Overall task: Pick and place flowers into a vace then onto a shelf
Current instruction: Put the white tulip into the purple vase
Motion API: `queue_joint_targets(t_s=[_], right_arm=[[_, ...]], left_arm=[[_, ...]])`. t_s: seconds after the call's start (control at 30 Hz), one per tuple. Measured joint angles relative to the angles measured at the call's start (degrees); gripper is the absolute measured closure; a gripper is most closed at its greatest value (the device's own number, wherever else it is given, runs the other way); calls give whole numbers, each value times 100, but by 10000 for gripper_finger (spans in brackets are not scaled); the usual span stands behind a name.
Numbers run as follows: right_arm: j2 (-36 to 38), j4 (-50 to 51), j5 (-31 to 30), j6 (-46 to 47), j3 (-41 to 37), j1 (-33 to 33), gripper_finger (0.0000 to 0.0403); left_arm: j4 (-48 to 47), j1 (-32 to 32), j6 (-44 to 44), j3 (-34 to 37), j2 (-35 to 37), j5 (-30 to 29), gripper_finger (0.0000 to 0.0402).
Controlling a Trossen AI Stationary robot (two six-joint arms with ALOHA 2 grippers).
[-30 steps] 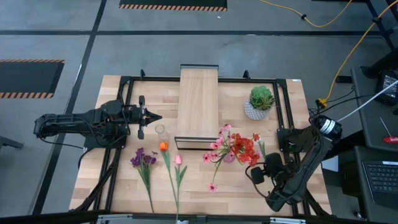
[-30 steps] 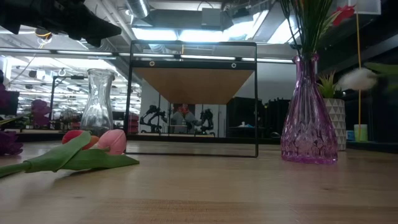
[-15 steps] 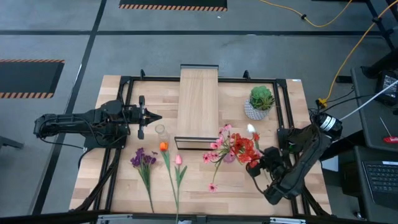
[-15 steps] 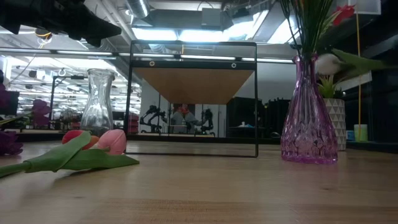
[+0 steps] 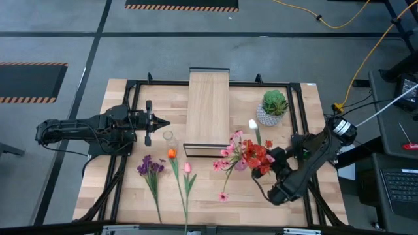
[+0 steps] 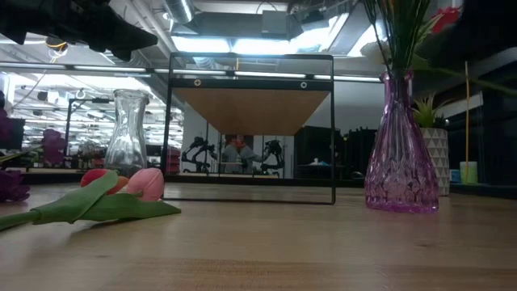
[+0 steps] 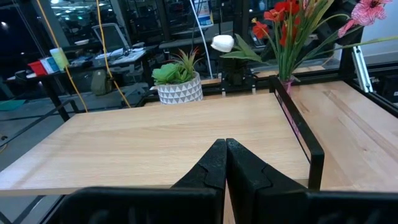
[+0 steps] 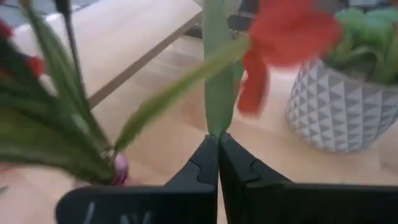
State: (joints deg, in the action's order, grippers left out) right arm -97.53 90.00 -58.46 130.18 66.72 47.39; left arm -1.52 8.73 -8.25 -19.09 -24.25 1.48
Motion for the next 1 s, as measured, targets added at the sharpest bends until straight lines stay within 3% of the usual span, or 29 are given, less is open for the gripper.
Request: queue_joint_targets(t_s=[0.4,0.53,0.7,1.0], right_arm=[[812,-6,-320,-1695,355,-410,403],[1191,15,155,-1988,372,-410,403],[1527,8,311,-2337,372,-411,403],[1627,-2,709,-2777,370,-492,403]], left_arm=[[2,0,0,-1,0,0,398],[0,0,0,0,0,0,398],[0,0,0,0,0,0,398],[0,0,0,0,0,0,398]])
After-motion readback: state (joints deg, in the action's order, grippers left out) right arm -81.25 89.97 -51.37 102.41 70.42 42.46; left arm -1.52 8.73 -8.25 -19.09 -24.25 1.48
